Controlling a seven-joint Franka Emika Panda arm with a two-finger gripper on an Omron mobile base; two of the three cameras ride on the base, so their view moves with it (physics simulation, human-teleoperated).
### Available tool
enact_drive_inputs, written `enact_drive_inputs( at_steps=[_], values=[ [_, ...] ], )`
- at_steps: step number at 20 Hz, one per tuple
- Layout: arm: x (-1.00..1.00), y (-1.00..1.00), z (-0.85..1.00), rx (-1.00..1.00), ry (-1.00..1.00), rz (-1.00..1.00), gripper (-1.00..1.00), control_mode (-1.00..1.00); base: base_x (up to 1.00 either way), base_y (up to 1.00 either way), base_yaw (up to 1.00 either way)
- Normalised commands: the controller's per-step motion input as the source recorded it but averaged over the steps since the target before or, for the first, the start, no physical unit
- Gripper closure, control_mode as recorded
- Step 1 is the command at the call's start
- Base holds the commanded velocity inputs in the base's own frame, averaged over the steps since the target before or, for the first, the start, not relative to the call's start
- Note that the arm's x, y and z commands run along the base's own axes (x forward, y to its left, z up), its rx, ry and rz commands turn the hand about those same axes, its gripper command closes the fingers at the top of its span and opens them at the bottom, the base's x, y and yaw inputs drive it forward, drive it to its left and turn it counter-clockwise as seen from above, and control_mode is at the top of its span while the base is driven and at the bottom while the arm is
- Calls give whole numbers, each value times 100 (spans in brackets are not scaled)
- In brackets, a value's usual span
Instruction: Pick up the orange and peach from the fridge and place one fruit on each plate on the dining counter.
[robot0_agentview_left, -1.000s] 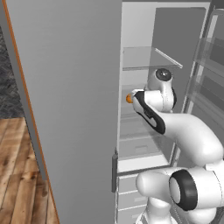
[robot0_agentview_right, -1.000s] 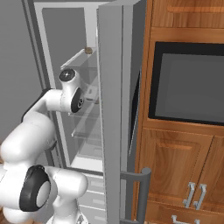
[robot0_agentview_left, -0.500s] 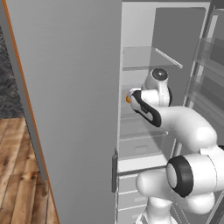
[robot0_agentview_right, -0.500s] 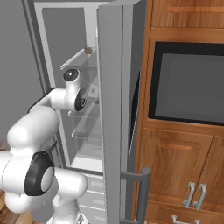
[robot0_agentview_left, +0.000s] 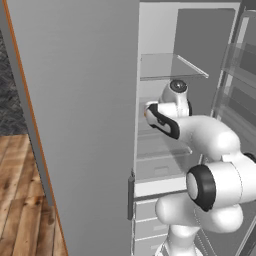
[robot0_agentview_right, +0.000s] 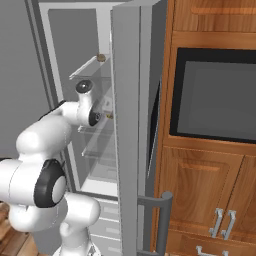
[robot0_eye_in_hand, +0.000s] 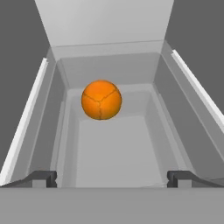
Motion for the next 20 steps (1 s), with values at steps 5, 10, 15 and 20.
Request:
enact_drive_inputs(
  at_steps=[5, 10, 15, 20],
  values=[
    [28, 6, -22, 0, 0, 0, -100, -100, 0, 0, 0],
    [26, 0, -8, 0, 0, 0, -100, -100, 0, 0, 0],
    [22, 0, 0, 0, 0, 0, -100, -100, 0, 0, 0],
    [30, 2, -1, 0, 1, 0, -100, -100, 0, 0, 0]
  ],
)
